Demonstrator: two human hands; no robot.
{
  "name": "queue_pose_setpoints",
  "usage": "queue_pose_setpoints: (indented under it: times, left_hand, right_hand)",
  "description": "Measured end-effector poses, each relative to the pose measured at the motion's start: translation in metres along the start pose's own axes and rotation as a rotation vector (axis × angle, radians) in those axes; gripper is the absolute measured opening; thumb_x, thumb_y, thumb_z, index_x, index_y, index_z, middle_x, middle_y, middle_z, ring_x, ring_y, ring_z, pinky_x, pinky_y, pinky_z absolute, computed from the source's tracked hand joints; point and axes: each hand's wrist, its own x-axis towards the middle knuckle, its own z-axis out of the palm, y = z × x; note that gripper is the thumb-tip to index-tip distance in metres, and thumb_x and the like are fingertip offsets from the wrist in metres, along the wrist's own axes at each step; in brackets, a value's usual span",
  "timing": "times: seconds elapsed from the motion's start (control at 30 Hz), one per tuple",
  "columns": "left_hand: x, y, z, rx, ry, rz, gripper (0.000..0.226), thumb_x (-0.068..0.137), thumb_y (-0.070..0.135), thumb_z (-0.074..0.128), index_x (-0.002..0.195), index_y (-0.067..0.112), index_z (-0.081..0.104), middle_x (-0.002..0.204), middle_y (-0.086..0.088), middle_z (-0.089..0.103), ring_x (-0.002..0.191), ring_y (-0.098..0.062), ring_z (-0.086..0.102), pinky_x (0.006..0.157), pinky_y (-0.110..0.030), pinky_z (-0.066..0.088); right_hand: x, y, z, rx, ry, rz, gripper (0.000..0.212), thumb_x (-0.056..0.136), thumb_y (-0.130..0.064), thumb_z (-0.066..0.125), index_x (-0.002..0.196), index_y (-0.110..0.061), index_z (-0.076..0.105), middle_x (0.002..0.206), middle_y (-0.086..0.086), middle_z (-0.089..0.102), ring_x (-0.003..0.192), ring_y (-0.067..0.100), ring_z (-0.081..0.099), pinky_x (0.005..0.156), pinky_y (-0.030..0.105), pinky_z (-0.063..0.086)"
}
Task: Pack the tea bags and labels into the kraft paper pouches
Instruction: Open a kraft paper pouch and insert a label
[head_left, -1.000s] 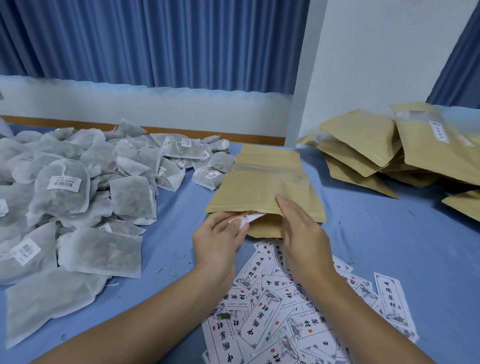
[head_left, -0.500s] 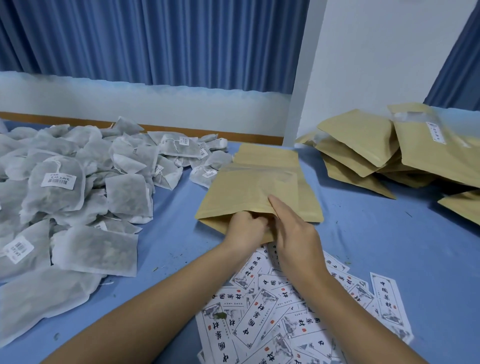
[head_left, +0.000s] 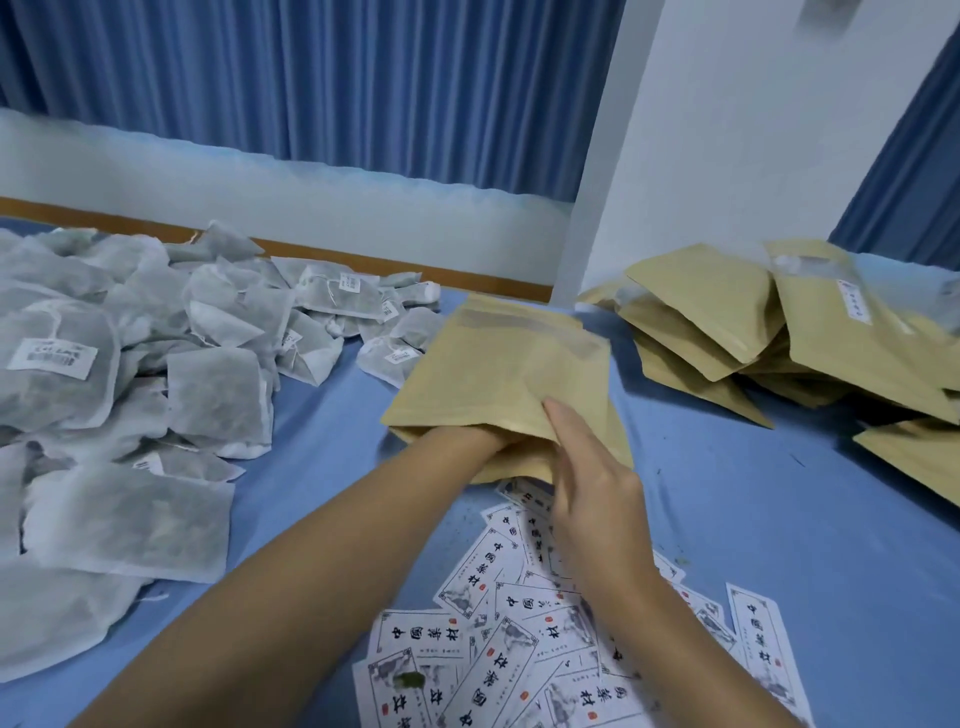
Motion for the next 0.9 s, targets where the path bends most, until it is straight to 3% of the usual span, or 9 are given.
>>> queue_pose_setpoints:
  times: [0.13,0.23,0.3,0.37,0.43,0.57,0.67,0.8,0.9]
  left_hand:
    - [-0.015,0.007,-0.007,0.069,0.149,0.508,0.031,0.098,0.027,0.047,0.126,0.019,0.058,0.131,-0.009,0.059,0.122,-0.030,0.053,0.105,-0.038,0.040]
    - [-0.033,-0.022,-0.020,0.183,0.477,0.890,0.020,0.092,0.007,0.054,0.104,0.006,0.070,0.086,-0.009,0.071,0.077,-0.026,0.065,0.067,-0.035,0.051]
    - [-0.042,-0.041,-0.030,0.119,0.751,0.937,0.021,0.089,0.007,0.056,0.099,0.007,0.074,0.073,-0.002,0.069,0.062,-0.021,0.062,0.055,-0.034,0.051]
    - [-0.045,-0.059,-0.041,0.169,0.995,0.765,0.019,0.086,0.010,0.058,0.095,0.010,0.074,0.080,-0.001,0.070,0.071,-0.023,0.066,0.063,-0.041,0.055]
    - [-0.042,-0.078,-0.054,0.403,1.061,0.326,0.024,0.084,0.020,0.060,0.106,0.018,0.069,0.115,-0.004,0.066,0.108,-0.028,0.061,0.099,-0.060,0.043]
    - [-0.048,-0.123,-0.066,0.666,0.535,-0.347,0.053,0.089,0.025,0.048,0.141,0.031,0.038,0.165,-0.008,0.003,0.149,-0.041,0.002,0.102,-0.083,0.004]
    - [-0.054,-0.142,-0.058,0.666,0.342,-0.362,0.056,0.090,0.009,0.042,0.143,0.027,0.034,0.164,-0.008,-0.012,0.149,-0.042,-0.012,0.100,-0.085,0.002]
    - [-0.055,-0.137,-0.054,0.588,0.450,-0.231,0.075,0.084,0.000,0.058,0.143,0.028,0.022,0.162,-0.010,-0.022,0.150,-0.039,-0.012,0.103,-0.080,0.017]
    - [-0.057,-0.135,-0.050,0.763,0.537,-0.232,0.075,0.085,0.014,0.061,0.146,0.034,0.021,0.163,-0.008,-0.023,0.150,-0.039,-0.016,0.101,-0.082,0.009]
  right_hand:
    - [0.026,0.007,-0.001,-0.067,0.054,-0.012,0.050,0.095,0.005,0.053,0.141,-0.014,0.056,0.115,0.012,0.069,0.091,0.026,0.062,0.079,0.015,0.038]
    - [0.045,0.010,0.006,-0.123,0.049,0.007,0.047,0.094,0.003,0.053,0.137,-0.015,0.059,0.096,0.010,0.067,0.075,0.024,0.054,0.068,0.020,0.034]
    - [0.052,0.013,0.015,-0.165,0.019,0.041,0.042,0.097,-0.001,0.052,0.136,-0.017,0.061,0.103,0.014,0.071,0.080,0.035,0.061,0.068,0.032,0.044]
    - [0.056,0.016,0.024,-0.182,-0.001,0.098,0.032,0.103,-0.012,0.049,0.132,-0.018,0.062,0.103,0.016,0.071,0.085,0.041,0.063,0.072,0.042,0.052]
    - [0.054,0.017,0.032,-0.188,0.003,0.136,0.027,0.105,-0.020,0.047,0.126,-0.015,0.065,0.092,0.018,0.071,0.081,0.042,0.063,0.072,0.045,0.054]
    - [0.041,0.018,0.045,-0.173,0.002,0.151,0.025,0.105,-0.022,0.047,0.111,-0.007,0.066,0.075,0.016,0.066,0.067,0.041,0.060,0.065,0.048,0.055]
    - [0.038,0.023,0.047,-0.180,-0.002,0.179,0.028,0.106,-0.026,0.045,0.108,-0.007,0.065,0.070,0.015,0.064,0.064,0.038,0.059,0.064,0.048,0.055]
    - [0.037,0.028,0.043,-0.194,-0.011,0.178,0.026,0.105,-0.025,0.047,0.112,-0.009,0.066,0.073,0.016,0.066,0.066,0.039,0.060,0.065,0.047,0.055]
    - [0.037,0.028,0.043,-0.195,-0.010,0.181,0.026,0.105,-0.026,0.047,0.113,-0.010,0.067,0.076,0.016,0.067,0.068,0.039,0.060,0.066,0.046,0.055]
